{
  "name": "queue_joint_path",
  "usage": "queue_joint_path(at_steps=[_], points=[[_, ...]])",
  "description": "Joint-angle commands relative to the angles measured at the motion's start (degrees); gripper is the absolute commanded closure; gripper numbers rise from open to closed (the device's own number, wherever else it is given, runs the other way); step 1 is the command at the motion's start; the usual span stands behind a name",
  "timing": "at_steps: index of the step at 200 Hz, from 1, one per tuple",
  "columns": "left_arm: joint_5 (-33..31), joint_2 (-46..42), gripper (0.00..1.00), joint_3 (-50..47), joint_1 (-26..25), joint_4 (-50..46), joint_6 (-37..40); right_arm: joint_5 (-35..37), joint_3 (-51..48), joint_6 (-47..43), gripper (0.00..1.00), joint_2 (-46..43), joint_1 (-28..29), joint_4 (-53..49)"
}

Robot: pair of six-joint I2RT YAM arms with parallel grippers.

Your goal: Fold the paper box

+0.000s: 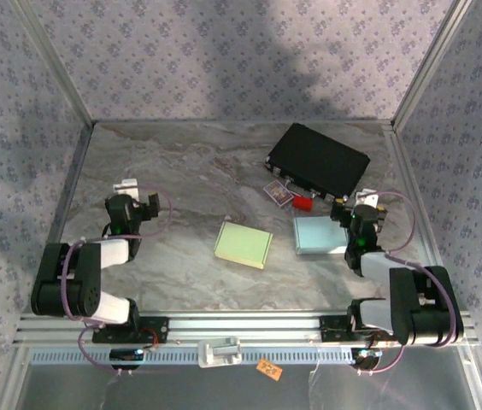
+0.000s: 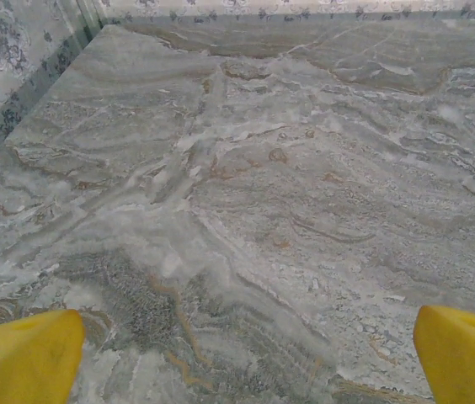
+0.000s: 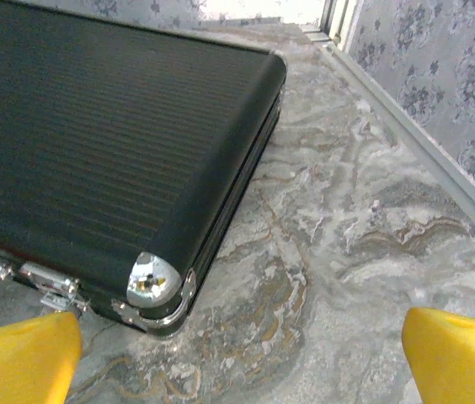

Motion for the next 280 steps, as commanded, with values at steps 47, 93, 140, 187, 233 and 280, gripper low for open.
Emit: queue_joint_path(at_steps=[47,93,140,187,233,280], points=[[-2.2,5.2,0.0,0.4,0.7,7.1,-0.8,-3.7,0.9,-1.9,0.01,1.1,-4.0,5.2],[-1.5,5.5,0.0,1.8,1.7,5.1,-1.8,-5.6,1.1,-2.6,0.01,0.6,-3.6,4.0],[-1.5,5.5,0.0,1.8,1.7,5.1,-1.8,-2.7,-1.4,1.2,0.01,-3.5,-6.0,4.8],[-1.5,5.5,0.0,1.9,1.6,5.0,-1.9,-4.1,-1.8,0.9,0.01,1.2,-5.8,10.1],[-1.5,5.5,0.0,1.9,1.7,5.0,-1.8,-3.2,-2.6,-3.2,0.01,5.0,-1.8,15.9],[-1.5,5.5,0.0,1.9,1.7,5.0,-1.8,-4.1,-3.2,-4.1,0.01,13.7,-1.5,24.9]])
